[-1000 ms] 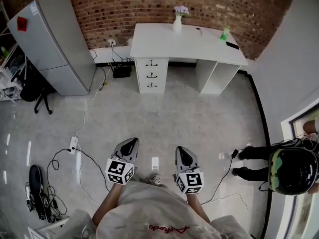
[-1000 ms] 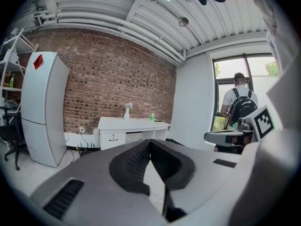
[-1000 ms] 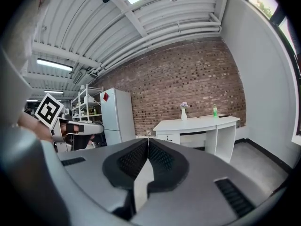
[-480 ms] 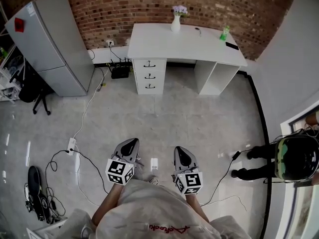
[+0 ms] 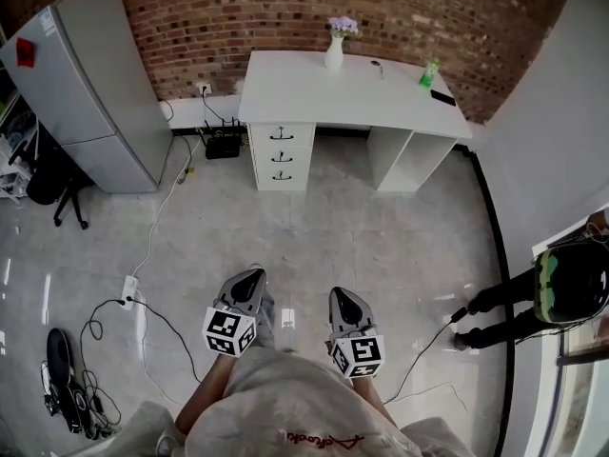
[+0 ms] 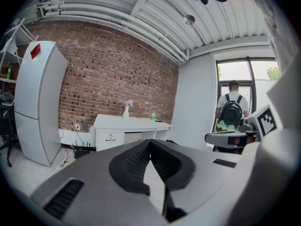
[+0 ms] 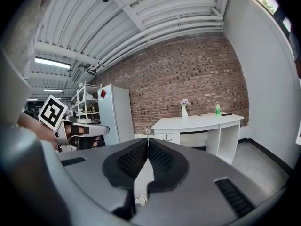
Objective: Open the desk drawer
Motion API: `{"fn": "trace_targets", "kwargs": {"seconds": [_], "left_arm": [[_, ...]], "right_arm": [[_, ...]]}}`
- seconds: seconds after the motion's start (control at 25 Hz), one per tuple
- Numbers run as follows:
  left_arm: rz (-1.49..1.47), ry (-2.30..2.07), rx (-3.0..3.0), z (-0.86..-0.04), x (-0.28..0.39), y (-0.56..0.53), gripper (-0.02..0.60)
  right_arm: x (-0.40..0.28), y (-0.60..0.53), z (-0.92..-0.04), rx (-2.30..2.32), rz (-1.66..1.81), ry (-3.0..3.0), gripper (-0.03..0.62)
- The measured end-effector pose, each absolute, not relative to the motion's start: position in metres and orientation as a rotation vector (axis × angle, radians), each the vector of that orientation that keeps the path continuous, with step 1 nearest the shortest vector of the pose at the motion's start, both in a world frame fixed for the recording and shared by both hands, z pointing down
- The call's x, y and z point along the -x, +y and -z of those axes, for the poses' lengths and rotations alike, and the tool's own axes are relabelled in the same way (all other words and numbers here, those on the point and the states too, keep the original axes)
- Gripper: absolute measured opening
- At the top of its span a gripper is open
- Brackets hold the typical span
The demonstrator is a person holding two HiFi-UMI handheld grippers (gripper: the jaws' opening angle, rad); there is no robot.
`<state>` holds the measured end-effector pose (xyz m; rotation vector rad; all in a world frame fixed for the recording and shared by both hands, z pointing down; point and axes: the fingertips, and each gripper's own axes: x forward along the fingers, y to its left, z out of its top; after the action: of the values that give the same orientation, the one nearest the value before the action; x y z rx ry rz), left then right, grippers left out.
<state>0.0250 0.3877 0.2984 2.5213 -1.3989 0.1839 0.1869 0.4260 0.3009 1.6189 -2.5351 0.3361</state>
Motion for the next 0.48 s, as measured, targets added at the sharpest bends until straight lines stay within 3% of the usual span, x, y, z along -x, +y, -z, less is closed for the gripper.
{"fn": "trace_targets", "kwargs": {"seconds": [0.48], "left_arm": [[-0.176, -1.386, -2.477, -0.309, 0.022, 0.243, 0.012]], "right_arm": [[-0.131, 0.279, -0.306, -1.555, -0.355, -2.515, 0.017]]}}
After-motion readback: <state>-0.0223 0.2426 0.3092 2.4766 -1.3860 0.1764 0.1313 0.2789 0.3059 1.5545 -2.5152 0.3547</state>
